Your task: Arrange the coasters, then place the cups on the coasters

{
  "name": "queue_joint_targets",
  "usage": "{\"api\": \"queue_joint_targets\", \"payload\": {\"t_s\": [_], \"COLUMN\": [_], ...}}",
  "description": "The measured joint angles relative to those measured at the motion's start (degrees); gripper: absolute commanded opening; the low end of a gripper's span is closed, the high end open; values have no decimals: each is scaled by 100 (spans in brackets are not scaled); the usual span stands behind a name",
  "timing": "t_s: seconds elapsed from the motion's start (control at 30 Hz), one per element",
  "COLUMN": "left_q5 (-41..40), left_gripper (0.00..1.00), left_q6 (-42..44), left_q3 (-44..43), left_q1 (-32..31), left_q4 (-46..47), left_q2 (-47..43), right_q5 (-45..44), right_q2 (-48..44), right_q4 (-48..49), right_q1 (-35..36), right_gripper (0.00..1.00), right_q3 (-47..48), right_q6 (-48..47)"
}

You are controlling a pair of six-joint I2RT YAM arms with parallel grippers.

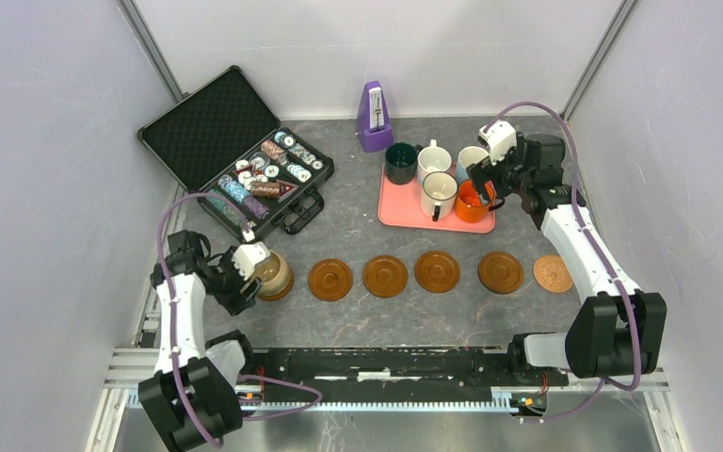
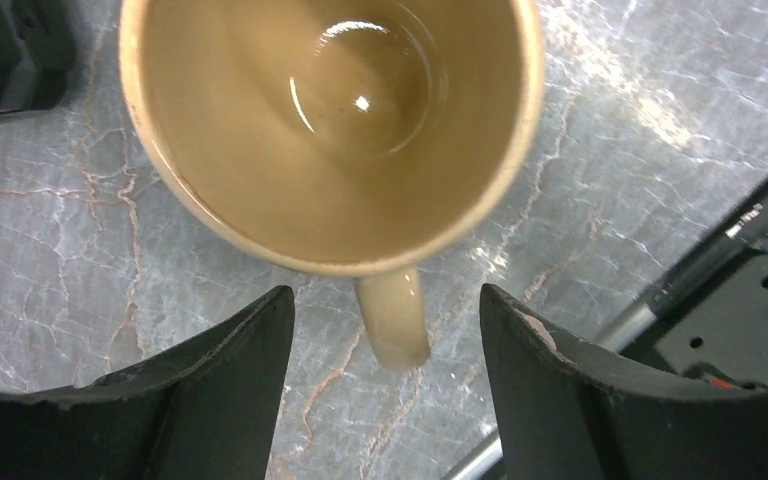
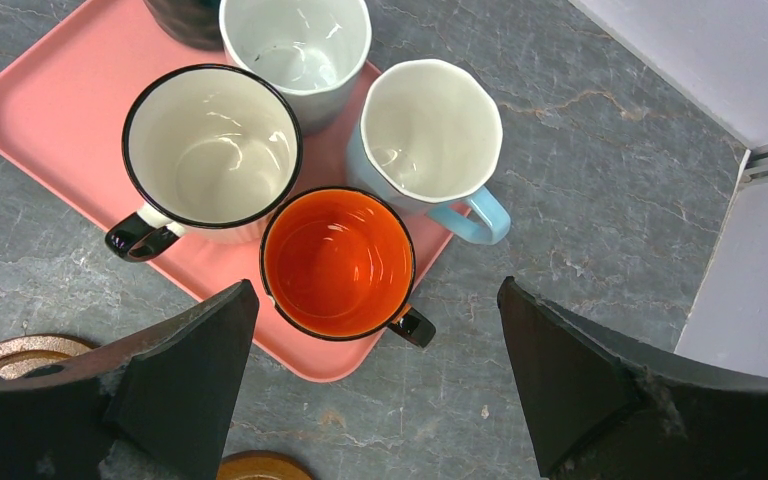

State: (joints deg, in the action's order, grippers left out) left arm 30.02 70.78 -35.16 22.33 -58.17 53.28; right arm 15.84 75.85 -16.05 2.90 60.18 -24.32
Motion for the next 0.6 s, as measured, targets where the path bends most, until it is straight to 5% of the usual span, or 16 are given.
{"api": "queue_joint_targets", "payload": {"t_s": [0.33,0.6], "left_q5": [-39,-551], "left_gripper": [65,48], "left_q6": [702,608], "left_q3": [-1360,-1497], "left_q1": [236,247], "left_q4": [-1414,-977], "left_q2": [354,920], "right_q5": [0,15], "right_q2": [42,72], "right_q4": [-61,-168], "right_q1": [0,0], "right_gripper": [98,98], "right_q3": [0,0], "right_q6": [-20,-22]}}
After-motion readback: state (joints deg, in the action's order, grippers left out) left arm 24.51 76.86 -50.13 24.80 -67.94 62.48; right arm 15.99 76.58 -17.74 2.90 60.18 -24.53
